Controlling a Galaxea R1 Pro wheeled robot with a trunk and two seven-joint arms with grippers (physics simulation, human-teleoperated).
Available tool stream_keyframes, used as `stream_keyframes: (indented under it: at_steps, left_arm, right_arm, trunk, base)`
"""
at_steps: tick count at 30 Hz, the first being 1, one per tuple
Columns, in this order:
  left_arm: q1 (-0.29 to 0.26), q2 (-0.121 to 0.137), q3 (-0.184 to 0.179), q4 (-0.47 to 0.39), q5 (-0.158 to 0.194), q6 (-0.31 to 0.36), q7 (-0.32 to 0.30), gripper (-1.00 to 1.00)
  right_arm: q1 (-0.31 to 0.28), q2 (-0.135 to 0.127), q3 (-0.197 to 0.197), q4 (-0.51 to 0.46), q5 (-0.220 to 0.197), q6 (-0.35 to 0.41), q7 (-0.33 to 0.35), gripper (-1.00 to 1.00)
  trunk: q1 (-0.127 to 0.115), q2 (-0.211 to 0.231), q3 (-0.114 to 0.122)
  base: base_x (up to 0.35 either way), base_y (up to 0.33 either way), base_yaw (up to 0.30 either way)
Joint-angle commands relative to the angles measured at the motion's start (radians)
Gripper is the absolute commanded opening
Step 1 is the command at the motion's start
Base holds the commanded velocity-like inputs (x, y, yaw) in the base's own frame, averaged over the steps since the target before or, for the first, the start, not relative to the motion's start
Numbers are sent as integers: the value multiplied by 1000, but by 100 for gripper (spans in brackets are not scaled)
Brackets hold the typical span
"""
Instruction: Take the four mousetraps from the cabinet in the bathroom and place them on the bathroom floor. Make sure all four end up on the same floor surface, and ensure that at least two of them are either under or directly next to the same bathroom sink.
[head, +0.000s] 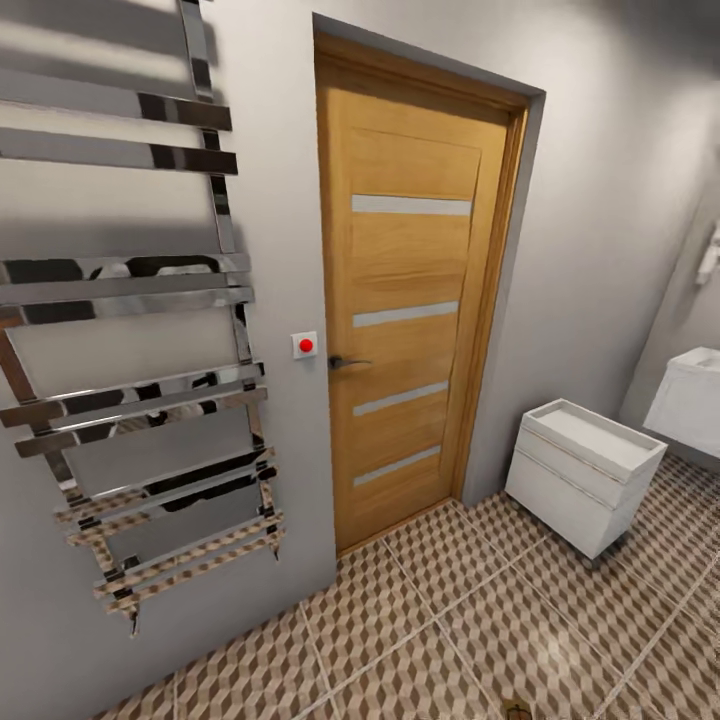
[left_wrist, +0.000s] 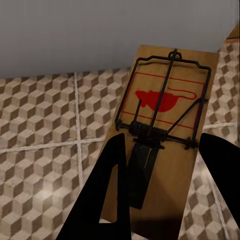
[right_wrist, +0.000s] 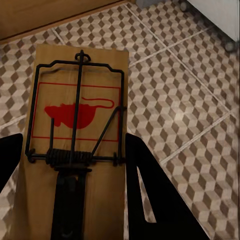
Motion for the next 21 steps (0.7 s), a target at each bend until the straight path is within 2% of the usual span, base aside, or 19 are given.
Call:
stream_keyframes:
  at_steps: [1,6,12,21]
  left_arm:
    - [-1,-1,-8,3,7,-4,-2,-100]
    - [-1,-1,-7,3,7,2,-1,-100]
    - [-1,0,-7,2,7,55,2,-100]
    - [-1,2,-7,2,7,59,3,-100]
  right_arm:
    - [-2,1,9,4,-10,-5,1,-100]
    - [-3,1,9,4,-10,-5,1,-100]
    - [-3,1,9,4,-9,-5,1,-100]
    - [-2,1,9,4,-9,-5,1,-100]
  trunk:
    - [1,-2,-2]
    - [1,-2,-2]
    - [1,-2,-2]
    - [1,-2,-2]
  base:
    - [0,0,-272]
    - [0,0,-272]
    - [0,0,-272]
    - [0,0,-272]
